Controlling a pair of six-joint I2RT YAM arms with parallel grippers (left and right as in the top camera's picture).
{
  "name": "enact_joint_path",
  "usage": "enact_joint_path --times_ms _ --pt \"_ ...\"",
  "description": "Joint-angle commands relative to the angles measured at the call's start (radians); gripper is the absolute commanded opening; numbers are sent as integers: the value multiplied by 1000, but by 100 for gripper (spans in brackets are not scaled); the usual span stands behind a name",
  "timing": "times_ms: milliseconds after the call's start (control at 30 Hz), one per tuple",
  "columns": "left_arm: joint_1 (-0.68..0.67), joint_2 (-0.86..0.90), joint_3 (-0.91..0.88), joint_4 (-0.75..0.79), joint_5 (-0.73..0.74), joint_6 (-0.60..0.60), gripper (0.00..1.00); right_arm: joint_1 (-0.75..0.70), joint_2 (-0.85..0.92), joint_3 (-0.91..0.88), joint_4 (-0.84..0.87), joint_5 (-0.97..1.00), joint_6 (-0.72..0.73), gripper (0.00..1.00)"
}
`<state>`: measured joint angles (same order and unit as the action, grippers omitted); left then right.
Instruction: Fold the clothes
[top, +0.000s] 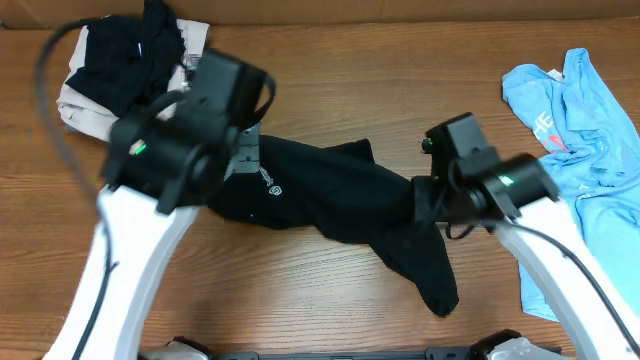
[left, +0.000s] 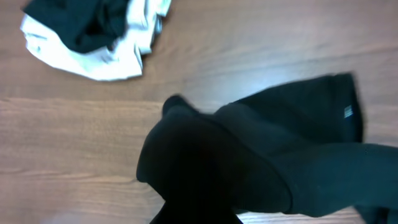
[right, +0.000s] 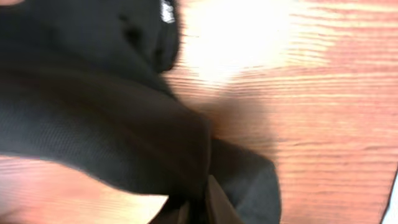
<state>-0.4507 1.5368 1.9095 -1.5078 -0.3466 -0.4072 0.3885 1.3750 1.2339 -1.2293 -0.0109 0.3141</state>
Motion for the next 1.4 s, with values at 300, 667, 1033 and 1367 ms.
enact_joint_path --times_ms 300,667,1033,1367 --pt "6 201 -30 75 -56 11 4 -280 155 -59 356 43 -63 13" --pt "6 216 -30 151 -50 11 4 -383 148 10 333 -301 -160 77" --pt "5 216 -30 166 -44 11 4 -179 130 -134 296 -260 -46 69" --pt "5 216 -30 166 -44 11 4 -121 130 -332 471 -207 131 61"
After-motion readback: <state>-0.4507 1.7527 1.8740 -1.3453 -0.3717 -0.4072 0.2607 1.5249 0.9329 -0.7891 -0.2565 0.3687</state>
